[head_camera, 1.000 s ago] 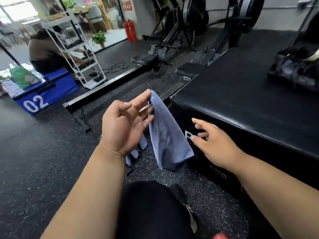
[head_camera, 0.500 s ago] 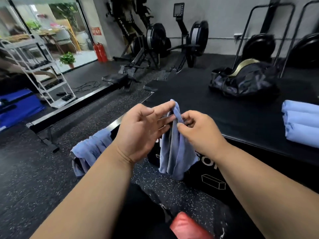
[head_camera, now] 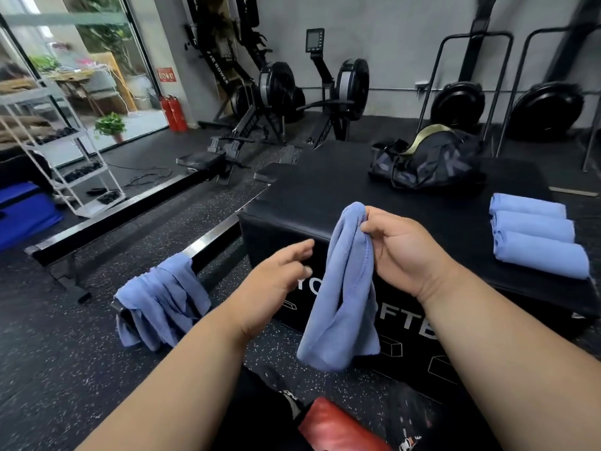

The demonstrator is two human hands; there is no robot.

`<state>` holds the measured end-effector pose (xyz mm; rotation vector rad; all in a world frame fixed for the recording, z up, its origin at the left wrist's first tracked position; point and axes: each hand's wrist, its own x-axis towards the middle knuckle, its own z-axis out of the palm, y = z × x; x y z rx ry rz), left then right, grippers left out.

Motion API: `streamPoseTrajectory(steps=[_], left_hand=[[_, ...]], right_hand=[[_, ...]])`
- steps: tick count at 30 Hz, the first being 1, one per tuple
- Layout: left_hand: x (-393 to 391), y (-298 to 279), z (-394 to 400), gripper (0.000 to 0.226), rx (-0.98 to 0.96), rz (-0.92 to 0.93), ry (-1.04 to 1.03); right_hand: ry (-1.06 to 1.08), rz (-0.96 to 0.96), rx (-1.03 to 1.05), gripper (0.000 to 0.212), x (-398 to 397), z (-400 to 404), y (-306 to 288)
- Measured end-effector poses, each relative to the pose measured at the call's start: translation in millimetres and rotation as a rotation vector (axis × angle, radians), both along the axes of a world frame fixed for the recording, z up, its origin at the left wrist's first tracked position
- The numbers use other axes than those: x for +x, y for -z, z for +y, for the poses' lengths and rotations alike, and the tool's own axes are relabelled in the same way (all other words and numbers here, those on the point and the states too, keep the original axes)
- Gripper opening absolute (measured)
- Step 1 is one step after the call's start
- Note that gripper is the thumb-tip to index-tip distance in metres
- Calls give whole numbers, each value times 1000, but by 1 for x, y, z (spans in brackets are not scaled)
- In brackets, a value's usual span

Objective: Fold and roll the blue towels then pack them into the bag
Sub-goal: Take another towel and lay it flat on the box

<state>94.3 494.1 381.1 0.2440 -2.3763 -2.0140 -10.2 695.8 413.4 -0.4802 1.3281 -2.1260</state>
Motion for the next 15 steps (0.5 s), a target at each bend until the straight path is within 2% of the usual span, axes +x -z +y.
streamPoseTrajectory(steps=[4, 9, 13, 15], left_hand=[[10, 15, 3, 63, -38, -88, 27], [13, 35, -5, 33, 38, -347, -117], [16, 46, -8, 29, 77, -437, -194], [16, 50, -9, 37, 105, -462, -215]], right_hand=[[-81, -1, -67, 38, -2, 8, 3], [-45, 30, -94, 44, -6, 12, -3], [0, 61, -135, 44, -7, 10, -12], [26, 72, -158, 44, -7, 9, -16]])
